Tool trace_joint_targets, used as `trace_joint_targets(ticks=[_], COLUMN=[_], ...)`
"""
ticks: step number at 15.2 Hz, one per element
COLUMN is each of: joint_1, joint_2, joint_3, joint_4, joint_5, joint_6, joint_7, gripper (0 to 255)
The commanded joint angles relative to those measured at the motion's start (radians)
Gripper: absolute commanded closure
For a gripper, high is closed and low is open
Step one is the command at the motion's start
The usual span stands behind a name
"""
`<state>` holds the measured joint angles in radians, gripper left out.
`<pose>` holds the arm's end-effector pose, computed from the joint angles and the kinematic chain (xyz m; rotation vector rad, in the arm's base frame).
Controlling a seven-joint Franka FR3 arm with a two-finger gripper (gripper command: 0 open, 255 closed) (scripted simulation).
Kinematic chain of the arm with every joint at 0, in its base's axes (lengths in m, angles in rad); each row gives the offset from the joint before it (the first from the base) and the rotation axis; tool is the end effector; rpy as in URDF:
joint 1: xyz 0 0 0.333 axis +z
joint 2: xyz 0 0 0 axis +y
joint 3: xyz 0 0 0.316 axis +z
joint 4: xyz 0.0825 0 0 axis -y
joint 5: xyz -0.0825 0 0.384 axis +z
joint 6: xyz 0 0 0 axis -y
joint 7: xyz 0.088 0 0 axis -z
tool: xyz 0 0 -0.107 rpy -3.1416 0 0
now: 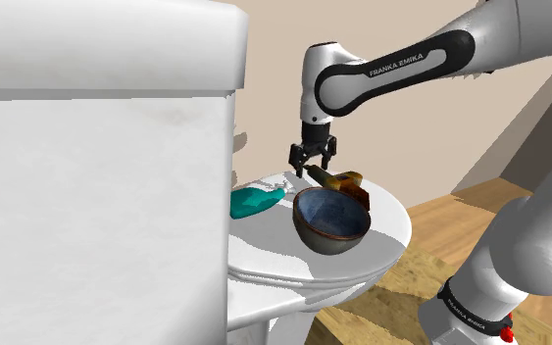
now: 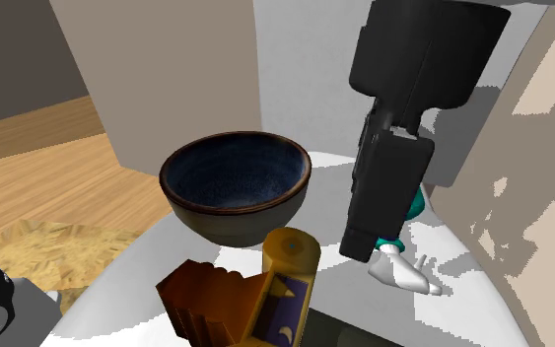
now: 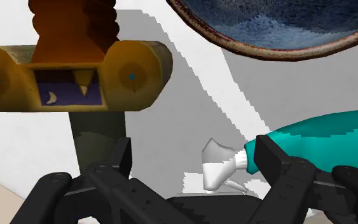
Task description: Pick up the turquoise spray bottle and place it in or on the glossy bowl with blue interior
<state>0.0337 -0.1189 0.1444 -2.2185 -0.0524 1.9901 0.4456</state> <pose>0.4861 0.0852 0.4176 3.0213 -0.3727 -0.1312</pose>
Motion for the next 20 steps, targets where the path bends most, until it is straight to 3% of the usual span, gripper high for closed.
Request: trace_joint_targets(ticks=[1, 7, 14, 20], joint_1=[0.000, 0.015, 0.014, 0.014], joint_2=[0.073, 0.296, 0.334, 0.337], joint_3=[0.007, 0.013, 0.007, 0.007], joint_4=[0.051, 0.228, 0.178, 0.174], joint_5=[-0.015, -0.068, -0.081, -0.083], joint_6=[0.028, 0.083, 0.170, 0.177], joint_7=[0.046, 0.177, 0.185, 0.186], gripper=[0, 0, 0, 0])
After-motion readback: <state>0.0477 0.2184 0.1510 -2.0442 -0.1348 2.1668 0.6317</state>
